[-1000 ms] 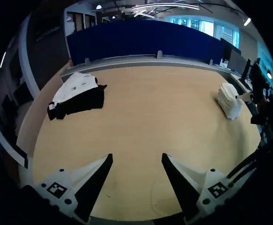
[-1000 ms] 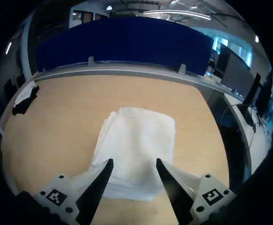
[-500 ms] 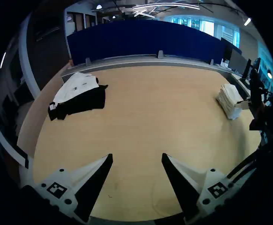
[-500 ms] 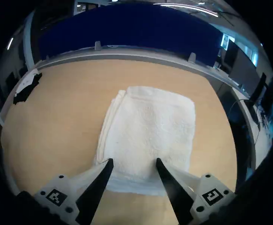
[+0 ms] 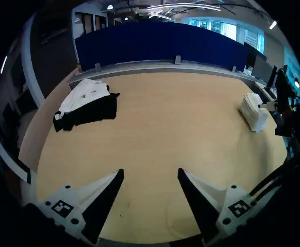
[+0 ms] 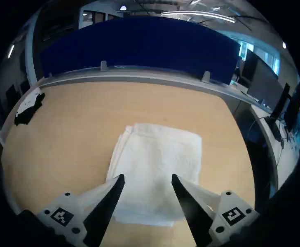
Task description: Fold towel
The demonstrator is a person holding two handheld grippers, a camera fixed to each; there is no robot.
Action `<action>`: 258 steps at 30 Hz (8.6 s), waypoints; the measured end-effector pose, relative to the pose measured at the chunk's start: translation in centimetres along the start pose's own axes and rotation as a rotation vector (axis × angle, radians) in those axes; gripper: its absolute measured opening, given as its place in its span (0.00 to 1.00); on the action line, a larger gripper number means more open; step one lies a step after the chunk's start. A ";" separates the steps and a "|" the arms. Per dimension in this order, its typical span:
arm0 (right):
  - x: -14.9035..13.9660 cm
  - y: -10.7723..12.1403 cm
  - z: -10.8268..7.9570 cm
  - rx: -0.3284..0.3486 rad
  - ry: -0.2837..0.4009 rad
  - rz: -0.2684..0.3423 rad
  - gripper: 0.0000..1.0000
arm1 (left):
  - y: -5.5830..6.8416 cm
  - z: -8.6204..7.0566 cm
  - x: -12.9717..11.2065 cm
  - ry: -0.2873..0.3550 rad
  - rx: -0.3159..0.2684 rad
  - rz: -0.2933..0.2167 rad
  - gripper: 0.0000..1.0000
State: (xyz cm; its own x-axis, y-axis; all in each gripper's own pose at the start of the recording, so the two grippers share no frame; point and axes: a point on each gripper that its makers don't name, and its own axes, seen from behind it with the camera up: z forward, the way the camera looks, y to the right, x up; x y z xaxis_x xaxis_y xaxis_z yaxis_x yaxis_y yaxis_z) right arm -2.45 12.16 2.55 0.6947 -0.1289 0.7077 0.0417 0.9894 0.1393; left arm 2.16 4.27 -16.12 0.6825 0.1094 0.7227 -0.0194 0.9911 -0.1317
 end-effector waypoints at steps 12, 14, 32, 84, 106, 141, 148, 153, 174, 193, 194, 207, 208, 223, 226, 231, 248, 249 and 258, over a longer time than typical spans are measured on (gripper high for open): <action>3.1 0.9 3.4 0.005 -0.003 0.000 0.88 | -0.7 0.0 -0.2 -0.005 0.024 -0.007 0.97; 2.8 0.7 4.1 0.009 -0.018 -0.001 0.88 | -0.9 -0.1 -0.2 -0.006 0.030 -0.008 0.97; 3.2 -0.1 3.6 0.013 -0.005 -0.013 0.88 | -1.2 -0.8 -0.9 -0.005 0.048 -0.028 0.97; 8.6 -12.0 -17.5 -0.081 0.544 0.081 0.89 | -2.2 -0.8 12.3 0.412 -0.061 -0.065 0.97; 10.5 -15.5 -19.2 -0.077 0.562 0.091 0.89 | -5.0 -1.5 17.3 0.640 0.009 -0.034 0.97; 9.6 -17.1 -13.9 -0.106 0.583 0.045 1.00 | -5.0 8.8 11.7 0.812 0.064 -0.044 0.97; 9.8 -16.9 -13.0 -0.119 0.576 0.039 1.00 | -5.0 10.6 11.0 0.815 0.054 -0.055 0.97; 10.1 -17.3 -12.5 -0.121 0.578 0.025 1.00 | -5.2 11.7 10.5 0.816 0.067 -0.058 0.97; 10.0 -16.4 -11.9 -0.114 0.583 0.045 1.00 | -4.8 12.3 10.1 0.819 0.077 -0.055 0.97; 10.7 -14.4 -12.7 -0.117 0.626 0.066 1.00 | -5.1 12.1 9.8 0.818 0.079 -0.057 0.98; 10.9 -14.2 -12.9 -0.113 0.637 0.067 1.00 | -5.1 12.1 9.8 0.818 0.079 -0.057 0.98; 10.0 -10.6 -13.0 -0.110 0.764 0.174 1.00 | -5.1 12.2 9.8 0.818 0.079 -0.057 0.98; 9.8 -10.5 -12.9 -0.108 0.770 0.180 1.00 | -5.1 12.2 9.8 0.818 0.079 -0.057 0.98; 5.0 -9.8 -8.1 -0.103 0.796 0.231 1.00 | -5.1 12.2 9.9 0.818 0.079 -0.057 0.98; 4.5 -10.2 -7.2 -0.098 0.801 0.222 1.00 | -5.1 12.2 9.9 0.818 0.079 -0.057 0.98; 3.7 -10.8 -6.0 -0.092 0.803 0.203 1.00 | -5.1 12.2 9.9 0.818 0.079 -0.057 0.98; 1.4 -11.1 -3.3 -0.086 0.791 0.186 1.00 | -5.1 12.2 9.9 0.818 0.079 -0.057 0.98; 1.3 -11.1 -3.2 -0.088 0.791 0.182 1.00 | -5.1 12.2 9.9 0.818 0.079 -0.057 0.98; 1.5 -11.7 -3.4 -0.096 0.801 0.140 1.00 | -5.2 12.2 9.9 0.818 0.079 -0.057 0.98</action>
State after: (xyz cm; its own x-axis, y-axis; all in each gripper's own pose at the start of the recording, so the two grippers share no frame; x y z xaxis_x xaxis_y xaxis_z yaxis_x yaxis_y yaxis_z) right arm 0.52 0.59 -0.36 0.9989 0.0474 -0.0008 -0.0474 0.9989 0.0002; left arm 0.09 1.15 -0.05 1.0000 -0.0005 -0.0002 0.0005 0.9992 -0.0393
